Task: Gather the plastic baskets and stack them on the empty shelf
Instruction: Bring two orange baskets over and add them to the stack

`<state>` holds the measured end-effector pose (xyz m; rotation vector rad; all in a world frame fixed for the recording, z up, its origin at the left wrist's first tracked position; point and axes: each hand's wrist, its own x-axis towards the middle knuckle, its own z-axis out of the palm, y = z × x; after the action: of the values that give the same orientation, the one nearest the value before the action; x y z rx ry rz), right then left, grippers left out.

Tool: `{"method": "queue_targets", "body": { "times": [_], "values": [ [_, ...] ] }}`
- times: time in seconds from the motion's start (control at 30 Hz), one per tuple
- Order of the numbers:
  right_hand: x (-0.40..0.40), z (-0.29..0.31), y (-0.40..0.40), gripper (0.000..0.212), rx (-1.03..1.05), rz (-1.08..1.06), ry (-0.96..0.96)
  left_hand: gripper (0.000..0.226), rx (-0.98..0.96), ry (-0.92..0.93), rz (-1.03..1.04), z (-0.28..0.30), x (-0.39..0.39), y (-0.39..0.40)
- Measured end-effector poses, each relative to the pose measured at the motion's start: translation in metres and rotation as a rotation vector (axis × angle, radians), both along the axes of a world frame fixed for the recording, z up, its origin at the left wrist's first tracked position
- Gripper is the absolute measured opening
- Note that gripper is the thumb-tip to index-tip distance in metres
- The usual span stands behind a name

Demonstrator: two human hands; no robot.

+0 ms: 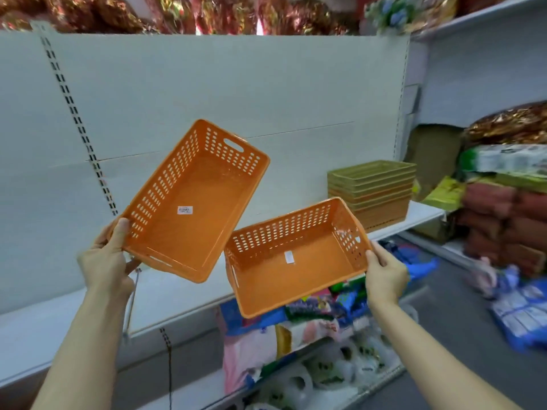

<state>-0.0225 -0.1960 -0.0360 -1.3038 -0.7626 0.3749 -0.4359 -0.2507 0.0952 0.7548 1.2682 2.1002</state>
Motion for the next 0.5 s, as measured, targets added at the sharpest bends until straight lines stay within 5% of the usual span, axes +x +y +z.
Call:
{"method": "queue_targets", "body": {
  "times": [0.5],
  "values": [
    [0.217, 0.057, 0.028, 0.029, 0.151, -0.072, -0.027, 0.031, 0.099, 0.067, -0.046, 0.02, 0.194, 0.08]
  ]
}}
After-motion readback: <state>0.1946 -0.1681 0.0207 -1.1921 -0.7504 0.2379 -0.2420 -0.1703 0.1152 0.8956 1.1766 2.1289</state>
